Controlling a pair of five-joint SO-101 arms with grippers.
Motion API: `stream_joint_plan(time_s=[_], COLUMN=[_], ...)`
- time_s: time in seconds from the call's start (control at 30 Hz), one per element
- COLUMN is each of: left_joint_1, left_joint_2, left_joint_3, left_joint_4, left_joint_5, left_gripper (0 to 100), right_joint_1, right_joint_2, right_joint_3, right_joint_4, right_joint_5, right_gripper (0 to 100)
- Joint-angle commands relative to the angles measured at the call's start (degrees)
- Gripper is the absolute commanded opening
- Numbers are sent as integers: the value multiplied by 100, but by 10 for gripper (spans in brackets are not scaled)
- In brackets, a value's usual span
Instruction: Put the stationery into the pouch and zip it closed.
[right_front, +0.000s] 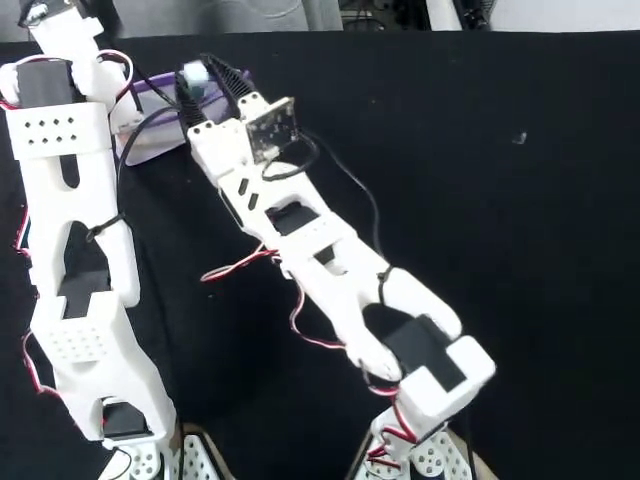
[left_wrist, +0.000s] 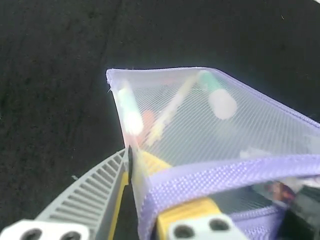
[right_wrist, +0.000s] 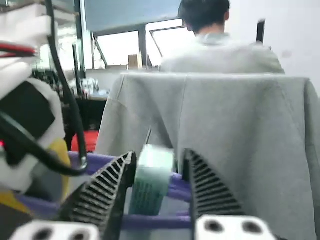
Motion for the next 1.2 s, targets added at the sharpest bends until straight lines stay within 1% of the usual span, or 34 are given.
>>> stream_joint_plan(time_s=[0.0,0.2,0.33,0.4,0.53,0.63,0.67,0.73,0.8,0.9,0.97,1.03,1.17], left_joint_1=[-92,-92,-92,-92,-101,-101,-101,-84,-75,-92,-101,-101,-75], left_joint_2=[18,18,18,18,53,35,26,18,18,18,18,18,18], left_joint_3=[-31,-31,-31,-40,-171,-180,-180,-180,-180,-145,-136,-136,-180], left_joint_4=[-88,-88,-97,-97,-62,-62,-62,-62,-53,-53,-44,-26,62], left_joint_5=[-26,-26,-26,-26,-26,-26,-26,-26,-26,-26,-26,-26,-26], left_gripper=[29,29,29,29,29,29,29,29,29,29,29,29,29], right_joint_1=[105,158,492,747,1213,1354,1363,1354,1336,1152,993,791,589], right_joint_2=[-593,-1200,-1763,-2123,-3011,-3574,-3697,-3881,-3943,-3829,-3670,-3407,-2527], right_joint_3=[-242,-242,-233,-233,-233,-189,-92,277,760,1596,2053,2290,2097], right_joint_4=[501,1081,1609,2127,3604,4633,4809,4774,4431,3385,2637,2048,1635], right_joint_5=[-9,-9,-9,-9,-9,0,0,9,9,26,264,554,721], right_gripper=[181,178,177,177,177,177,177,177,177,177,177,177,177])
